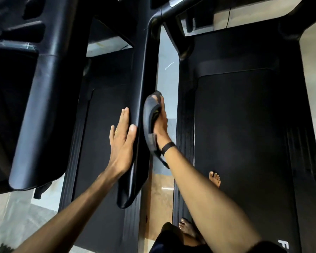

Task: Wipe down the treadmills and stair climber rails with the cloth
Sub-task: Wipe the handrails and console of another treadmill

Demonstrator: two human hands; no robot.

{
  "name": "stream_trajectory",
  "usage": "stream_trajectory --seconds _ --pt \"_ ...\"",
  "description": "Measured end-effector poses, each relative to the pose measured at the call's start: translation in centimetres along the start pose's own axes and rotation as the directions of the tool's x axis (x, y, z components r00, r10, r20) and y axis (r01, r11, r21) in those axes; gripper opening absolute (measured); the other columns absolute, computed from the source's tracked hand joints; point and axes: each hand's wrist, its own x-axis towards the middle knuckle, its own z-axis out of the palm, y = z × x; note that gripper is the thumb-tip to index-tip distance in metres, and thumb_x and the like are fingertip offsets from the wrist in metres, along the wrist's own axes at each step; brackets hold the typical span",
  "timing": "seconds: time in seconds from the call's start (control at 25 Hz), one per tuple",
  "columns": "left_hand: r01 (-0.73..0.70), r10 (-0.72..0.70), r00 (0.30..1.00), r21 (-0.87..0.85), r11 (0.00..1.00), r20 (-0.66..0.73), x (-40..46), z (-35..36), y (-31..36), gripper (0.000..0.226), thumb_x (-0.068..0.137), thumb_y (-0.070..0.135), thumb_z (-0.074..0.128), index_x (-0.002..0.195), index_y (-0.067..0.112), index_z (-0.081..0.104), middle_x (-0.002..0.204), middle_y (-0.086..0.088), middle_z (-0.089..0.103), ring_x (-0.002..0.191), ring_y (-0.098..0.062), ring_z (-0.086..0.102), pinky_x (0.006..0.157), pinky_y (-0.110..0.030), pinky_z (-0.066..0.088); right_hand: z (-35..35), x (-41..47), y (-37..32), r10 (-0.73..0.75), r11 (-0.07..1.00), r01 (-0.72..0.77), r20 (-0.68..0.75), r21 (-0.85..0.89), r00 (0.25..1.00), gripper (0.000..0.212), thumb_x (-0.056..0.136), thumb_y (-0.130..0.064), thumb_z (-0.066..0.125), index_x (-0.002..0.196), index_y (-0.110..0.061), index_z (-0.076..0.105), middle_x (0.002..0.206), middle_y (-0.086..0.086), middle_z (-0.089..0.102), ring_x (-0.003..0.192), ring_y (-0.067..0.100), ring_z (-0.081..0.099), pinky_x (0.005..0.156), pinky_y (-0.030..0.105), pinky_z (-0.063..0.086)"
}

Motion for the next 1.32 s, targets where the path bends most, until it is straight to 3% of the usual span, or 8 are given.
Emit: stream_trajectory --seconds 0.2,0.36,0.52,0.64,0.76,1.0,1.12,1.32 --pt "-0.011 0.011 1.000 0.004 1.000 -0.016 -0.1 0.1 -0.2 0.066 0.099 0.055 0.023 0.159 0.029 0.016 0.165 0.016 0.014 0.147 0.013 0.009 0.125 -0.040 -0.009 -1.8 -5.9 5.8 0.384 0.923 -0.384 -0.012 -0.021 0.923 0.061 0.106 -0.053 0.021 0.151 -0.016 0.041 0.154 0.008 0.044 0.142 0.022 0.041 0.119 0.039 0.030" --pt "-0.010 0.014 0.999 0.131 0.991 -0.030 0.0 0.1 -1.2 0.051 0.104 0.033 0.035 0.154 0.024 0.029 0.161 0.012 0.021 0.150 -0.003 0.020 0.124 -0.044 -0.005 1.9 -6.3 1.8 -0.098 0.865 0.007 -0.156 -0.501 0.983 0.097 0.073 -0.094 0.007 0.149 -0.038 0.031 0.146 0.006 0.050 0.134 0.027 0.046 0.113 0.049 0.031" --pt "0.019 -0.022 0.996 -0.035 0.999 -0.087 0.2 0.0 -0.4 0.048 0.101 0.044 0.030 0.149 0.040 0.030 0.158 0.022 0.029 0.147 0.005 0.024 0.124 -0.040 -0.006 1.3 3.0 -1.8 -0.118 0.960 0.102 -0.046 -0.261 0.992 0.066 0.091 -0.072 0.036 0.147 -0.036 0.040 0.143 0.008 0.053 0.129 0.026 0.048 0.110 0.042 0.036" --pt "0.009 -0.010 0.992 -0.003 1.000 -0.127 -0.1 0.0 0.2 0.047 0.100 0.040 0.035 0.147 0.038 0.033 0.154 0.026 0.032 0.146 0.002 0.027 0.124 -0.042 -0.002 -0.4 4.1 0.6 0.206 0.969 -0.212 0.053 0.126 0.977 0.051 0.109 -0.037 0.031 0.146 -0.005 0.045 0.149 0.021 0.048 0.137 0.030 0.046 0.115 0.034 0.035" --pt "0.003 -0.001 0.986 0.011 1.000 -0.169 1.0 -0.7 1.0 0.043 0.093 0.034 0.046 0.135 0.035 0.050 0.141 0.020 0.049 0.139 -0.006 0.038 0.120 -0.036 0.009 -1.3 -0.7 3.2 0.386 0.923 -0.386 0.014 0.011 0.923 0.056 0.106 -0.050 0.031 0.139 -0.012 0.055 0.141 0.010 0.057 0.131 0.026 0.052 0.109 0.032 0.040" --pt "-0.072 0.035 0.968 -0.137 0.988 -0.250 7.9 -3.2 2.4 0.028 0.092 0.028 0.051 0.114 0.020 0.066 0.122 -0.002 0.064 0.120 -0.016 0.056 0.112 -0.050 0.036 2.6 -3.1 -1.9 -0.153 0.865 0.059 -0.151 -0.499 0.977 0.089 0.076 -0.085 0.012 0.147 -0.036 0.036 0.144 0.009 0.051 0.135 0.030 0.045 0.112 0.047 0.028" --pt "-0.146 0.126 0.977 -0.103 0.984 -0.173 11.1 -1.9 3.7 0.044 0.098 0.031 0.045 0.138 0.015 0.056 0.147 -0.006 0.051 0.139 -0.015 0.044 0.119 -0.049 0.028 1.9 4.5 -4.3 -0.160 0.952 0.142 -0.043 -0.272 0.986 0.063 0.092 -0.071 0.033 0.142 -0.035 0.044 0.137 0.000 0.056 0.128 0.026 0.050 0.109 0.043 0.035" --pt "-0.134 0.127 0.979 -0.038 0.990 -0.158 11.2 0.2 3.9 0.050 0.098 0.039 0.041 0.147 0.027 0.045 0.157 0.007 0.038 0.144 -0.003 0.030 0.120 -0.045 0.014 0.1 5.7 0.4 0.261 0.965 -0.261 -0.015 0.016 0.965 0.054 0.107 -0.046 0.032 0.145 -0.010 0.047 0.146 0.009 0.052 0.134 0.025 0.049 0.111 0.028 0.035"
